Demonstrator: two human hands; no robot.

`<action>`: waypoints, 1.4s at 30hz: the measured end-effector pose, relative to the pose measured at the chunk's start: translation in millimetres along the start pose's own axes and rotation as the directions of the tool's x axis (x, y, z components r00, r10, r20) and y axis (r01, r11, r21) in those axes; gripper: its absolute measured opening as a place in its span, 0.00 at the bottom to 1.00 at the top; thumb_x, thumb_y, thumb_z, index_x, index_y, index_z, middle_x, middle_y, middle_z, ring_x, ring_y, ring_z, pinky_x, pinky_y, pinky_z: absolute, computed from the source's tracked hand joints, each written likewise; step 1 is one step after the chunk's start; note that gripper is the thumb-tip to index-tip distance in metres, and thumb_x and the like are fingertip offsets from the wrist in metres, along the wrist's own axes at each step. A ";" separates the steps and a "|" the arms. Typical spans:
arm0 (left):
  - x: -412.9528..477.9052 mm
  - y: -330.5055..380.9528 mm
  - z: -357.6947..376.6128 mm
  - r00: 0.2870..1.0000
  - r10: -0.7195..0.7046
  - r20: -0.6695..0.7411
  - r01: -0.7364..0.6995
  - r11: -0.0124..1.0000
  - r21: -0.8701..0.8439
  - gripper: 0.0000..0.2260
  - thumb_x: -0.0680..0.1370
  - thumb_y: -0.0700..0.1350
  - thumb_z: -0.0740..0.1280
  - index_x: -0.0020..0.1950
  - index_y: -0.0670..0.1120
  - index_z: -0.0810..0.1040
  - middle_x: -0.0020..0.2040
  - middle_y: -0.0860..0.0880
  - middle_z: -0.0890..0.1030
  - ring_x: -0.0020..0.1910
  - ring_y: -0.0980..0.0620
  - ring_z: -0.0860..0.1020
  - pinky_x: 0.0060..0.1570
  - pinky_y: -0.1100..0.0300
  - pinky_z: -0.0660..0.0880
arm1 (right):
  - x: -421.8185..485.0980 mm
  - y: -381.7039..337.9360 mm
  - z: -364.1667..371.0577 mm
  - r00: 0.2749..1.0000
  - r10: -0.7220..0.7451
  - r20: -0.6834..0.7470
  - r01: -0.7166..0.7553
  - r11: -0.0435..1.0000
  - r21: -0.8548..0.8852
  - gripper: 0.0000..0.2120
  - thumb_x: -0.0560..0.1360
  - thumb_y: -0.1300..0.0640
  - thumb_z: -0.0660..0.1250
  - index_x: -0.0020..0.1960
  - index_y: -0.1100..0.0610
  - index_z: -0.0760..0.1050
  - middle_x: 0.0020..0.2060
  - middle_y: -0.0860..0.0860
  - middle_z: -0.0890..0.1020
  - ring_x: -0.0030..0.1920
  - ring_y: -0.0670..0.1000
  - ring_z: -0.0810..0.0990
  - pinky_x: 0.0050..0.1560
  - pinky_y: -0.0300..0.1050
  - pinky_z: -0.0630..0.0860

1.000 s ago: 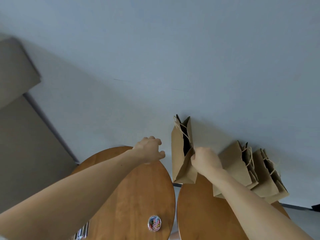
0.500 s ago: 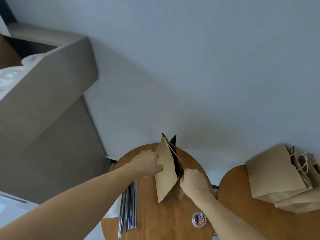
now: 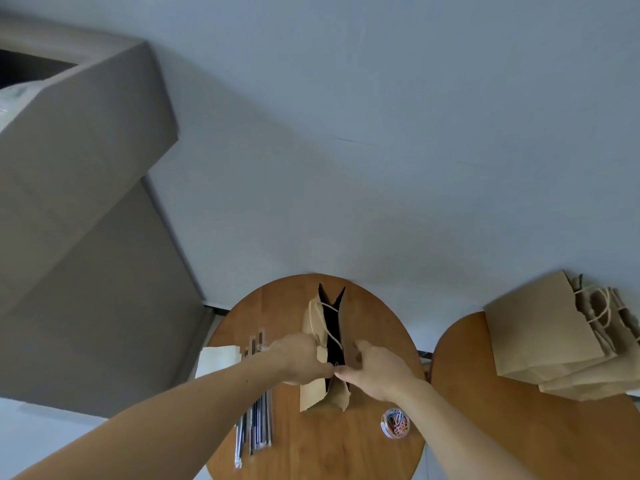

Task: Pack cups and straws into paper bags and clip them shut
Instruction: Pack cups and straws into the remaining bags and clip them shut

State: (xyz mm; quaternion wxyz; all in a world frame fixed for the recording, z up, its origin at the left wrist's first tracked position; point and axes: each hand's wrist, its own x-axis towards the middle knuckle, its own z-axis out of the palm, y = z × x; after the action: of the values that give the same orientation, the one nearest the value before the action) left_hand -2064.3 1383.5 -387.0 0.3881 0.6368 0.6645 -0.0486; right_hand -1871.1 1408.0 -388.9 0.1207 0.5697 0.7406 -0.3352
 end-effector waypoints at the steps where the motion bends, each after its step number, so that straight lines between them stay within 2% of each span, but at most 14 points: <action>1: 1.7 1.1 -0.2 1.000 -0.012 0.006 0.012 1.000 -0.027 0.26 0.73 0.65 0.64 0.61 0.47 0.75 0.41 0.51 0.77 0.42 0.52 0.79 0.48 0.54 0.79 | 2.9 -1.1 -2.2 1.000 -0.013 0.015 0.012 1.000 0.020 0.42 0.70 0.29 0.61 0.77 0.49 0.59 0.69 0.48 0.74 0.64 0.52 0.76 0.56 0.44 0.76; 3: 6.1 2.1 -0.1 0.999 -0.033 0.008 0.033 0.997 -0.067 0.21 0.75 0.61 0.64 0.57 0.47 0.77 0.45 0.47 0.81 0.45 0.48 0.81 0.52 0.50 0.80 | 8.8 -2.7 -3.9 0.999 -0.034 0.022 0.033 0.998 0.048 0.37 0.72 0.31 0.62 0.75 0.48 0.60 0.67 0.48 0.75 0.61 0.52 0.78 0.55 0.44 0.77; 6: 10.5 5.5 -0.2 0.999 -0.051 -0.009 0.049 0.993 -0.103 0.17 0.75 0.58 0.63 0.50 0.45 0.79 0.44 0.44 0.82 0.45 0.45 0.82 0.50 0.48 0.80 | 18.7 -0.6 -2.9 0.999 -0.027 -0.022 0.029 0.994 0.109 0.33 0.76 0.36 0.63 0.75 0.49 0.61 0.66 0.48 0.76 0.61 0.52 0.78 0.55 0.42 0.77; 9: 16.5 11.6 4.3 0.992 -0.126 -0.025 0.121 0.983 -0.139 0.17 0.74 0.59 0.64 0.51 0.47 0.78 0.42 0.47 0.81 0.42 0.48 0.82 0.49 0.50 0.82 | 25.4 3.0 -2.2 0.999 -0.023 -0.036 0.030 0.979 0.200 0.26 0.79 0.42 0.63 0.73 0.50 0.66 0.59 0.48 0.80 0.52 0.49 0.80 0.45 0.35 0.73; 11: 21.3 14.5 9.2 0.979 -0.198 -0.053 0.184 0.963 -0.198 0.15 0.74 0.57 0.66 0.53 0.48 0.76 0.43 0.50 0.81 0.42 0.51 0.82 0.48 0.53 0.83 | 28.0 6.2 -1.7 0.996 0.029 -0.088 -0.009 0.974 0.226 0.14 0.79 0.47 0.63 0.63 0.50 0.72 0.50 0.47 0.81 0.45 0.47 0.81 0.39 0.37 0.75; 13: 24.0 16.5 12.8 0.960 -0.270 -0.074 0.243 0.934 -0.263 0.17 0.75 0.58 0.66 0.58 0.49 0.74 0.46 0.50 0.80 0.43 0.52 0.82 0.47 0.55 0.83 | 30.5 8.0 -2.5 0.978 0.101 -0.183 -0.074 0.986 0.150 0.07 0.78 0.49 0.65 0.53 0.49 0.71 0.40 0.45 0.79 0.37 0.45 0.79 0.35 0.39 0.77; 18: 33.1 28.4 13.2 0.949 -0.309 -0.065 0.270 0.900 -0.342 0.27 0.70 0.64 0.65 0.62 0.50 0.69 0.48 0.51 0.80 0.47 0.50 0.81 0.50 0.52 0.81 | 36.0 3.2 0.4 0.956 0.135 -0.259 -0.130 0.991 0.036 0.08 0.78 0.44 0.63 0.47 0.47 0.69 0.34 0.42 0.74 0.30 0.41 0.72 0.26 0.36 0.62; 21: 38.6 36.1 12.7 0.943 -0.324 -0.071 0.285 0.901 -0.326 0.29 0.69 0.68 0.64 0.62 0.50 0.68 0.50 0.50 0.80 0.48 0.49 0.81 0.50 0.51 0.81 | 41.8 4.7 3.1 0.966 0.089 -0.242 -0.098 0.995 -0.022 0.05 0.79 0.47 0.61 0.49 0.48 0.71 0.34 0.43 0.75 0.30 0.42 0.71 0.26 0.37 0.61; 24: 40.9 32.4 14.7 0.927 -0.353 -0.127 0.317 0.919 -0.236 0.18 0.76 0.61 0.63 0.58 0.48 0.75 0.46 0.50 0.81 0.44 0.51 0.82 0.47 0.54 0.82 | 43.2 11.5 1.0 0.968 0.048 -0.246 -0.064 0.996 -0.056 0.07 0.79 0.48 0.62 0.52 0.49 0.74 0.35 0.43 0.75 0.31 0.44 0.73 0.27 0.36 0.63; 27: 39.0 17.9 13.1 0.875 -0.446 -0.189 0.406 0.888 -0.216 0.08 0.81 0.51 0.63 0.51 0.48 0.77 0.41 0.51 0.80 0.38 0.54 0.81 0.40 0.61 0.80 | 41.5 30.1 -7.8 0.958 0.083 -0.276 -0.110 0.990 -0.085 0.07 0.79 0.48 0.65 0.54 0.49 0.73 0.39 0.44 0.77 0.34 0.45 0.76 0.29 0.34 0.69; 32: 23.2 -20.4 5.1 0.849 -0.514 -0.122 0.495 0.855 -0.153 0.09 0.82 0.45 0.57 0.46 0.44 0.74 0.40 0.47 0.82 0.31 0.52 0.83 0.32 0.63 0.77 | 36.2 72.4 -18.9 0.948 0.177 -0.263 -0.202 0.977 -0.071 0.08 0.78 0.49 0.65 0.56 0.49 0.73 0.40 0.43 0.76 0.34 0.44 0.75 0.27 0.34 0.66; 37: 23.2 -9.2 20.1 0.895 -0.445 0.025 0.425 0.835 -0.350 0.16 0.81 0.57 0.56 0.45 0.46 0.74 0.33 0.47 0.82 0.24 0.54 0.81 0.25 0.64 0.76 | 37.3 60.3 -12.3 0.982 0.074 -0.173 -0.075 0.997 -0.001 0.07 0.79 0.46 0.64 0.54 0.47 0.73 0.41 0.42 0.78 0.38 0.45 0.80 0.35 0.35 0.76; 39: 28.4 -4.7 22.5 0.910 -0.401 0.101 0.409 0.834 -0.371 0.20 0.79 0.61 0.58 0.47 0.45 0.76 0.34 0.45 0.83 0.26 0.51 0.82 0.27 0.62 0.78 | 35.9 51.7 -12.3 0.991 0.033 -0.128 -0.032 0.999 0.015 0.10 0.78 0.44 0.64 0.56 0.47 0.73 0.42 0.42 0.79 0.39 0.45 0.81 0.38 0.36 0.79; 42: 30.8 -3.7 16.0 0.927 -0.345 0.145 0.374 0.876 -0.304 0.25 0.73 0.67 0.62 0.54 0.47 0.75 0.43 0.45 0.84 0.35 0.48 0.85 0.33 0.58 0.82 | 31.5 44.3 -14.8 0.997 0.000 -0.074 0.002 1.000 0.021 0.18 0.75 0.40 0.65 0.61 0.46 0.71 0.48 0.42 0.80 0.43 0.45 0.82 0.41 0.37 0.80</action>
State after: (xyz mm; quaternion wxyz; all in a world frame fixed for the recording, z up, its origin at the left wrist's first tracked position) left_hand -2056.9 1398.8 -417.4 0.5006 0.4264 0.7525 -0.0366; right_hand -1837.3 1447.0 -411.4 0.0872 0.5825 0.7414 -0.3216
